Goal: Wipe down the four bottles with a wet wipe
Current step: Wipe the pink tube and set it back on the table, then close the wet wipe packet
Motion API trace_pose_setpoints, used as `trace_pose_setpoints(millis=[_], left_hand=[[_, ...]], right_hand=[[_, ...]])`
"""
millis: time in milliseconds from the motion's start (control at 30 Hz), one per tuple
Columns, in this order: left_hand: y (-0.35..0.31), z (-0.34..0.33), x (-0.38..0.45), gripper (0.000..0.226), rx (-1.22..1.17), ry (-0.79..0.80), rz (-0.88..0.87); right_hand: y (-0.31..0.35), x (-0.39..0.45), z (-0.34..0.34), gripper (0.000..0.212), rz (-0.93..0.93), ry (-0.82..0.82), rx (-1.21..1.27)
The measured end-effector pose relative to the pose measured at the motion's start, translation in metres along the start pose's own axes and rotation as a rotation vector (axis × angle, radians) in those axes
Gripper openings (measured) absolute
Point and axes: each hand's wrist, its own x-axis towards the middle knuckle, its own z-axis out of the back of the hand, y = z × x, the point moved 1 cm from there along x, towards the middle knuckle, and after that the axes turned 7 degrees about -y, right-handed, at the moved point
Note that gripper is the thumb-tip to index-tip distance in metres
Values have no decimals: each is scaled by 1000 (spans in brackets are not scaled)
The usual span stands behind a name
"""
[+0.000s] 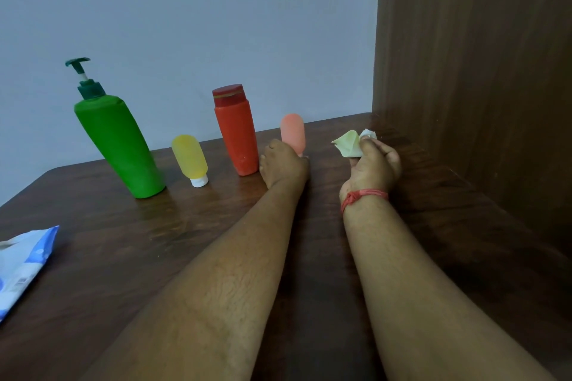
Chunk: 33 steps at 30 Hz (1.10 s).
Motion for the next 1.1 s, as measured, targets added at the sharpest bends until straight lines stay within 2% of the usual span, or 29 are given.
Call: trace_pose_setpoints(millis=[167,300,533,733,867,967,1100], left_hand=[[6,7,-12,67,-10,31,-37],[18,23,-27,56,-72,88,-93],[59,79,-59,48,-258,276,-236],[115,151,-70,41,-36,223,-534],[150,192,-77,30,62,188,-631],[171,217,-85,21,-108,162,-536],[188,234,-95,27,-295,239,-345]], right_hand=[[-1,0,0,18,2,24,-7],[-2,-5,2,19,7,69,-41],[-14,-45,4,21,125,287,-372],[-37,-111,16,15,199,495,-730],[-45,-161,26,6,292,617,-855],[-50,-189,32,12,330,644,-902],[-54,-216,39,14,305,681,-944]])
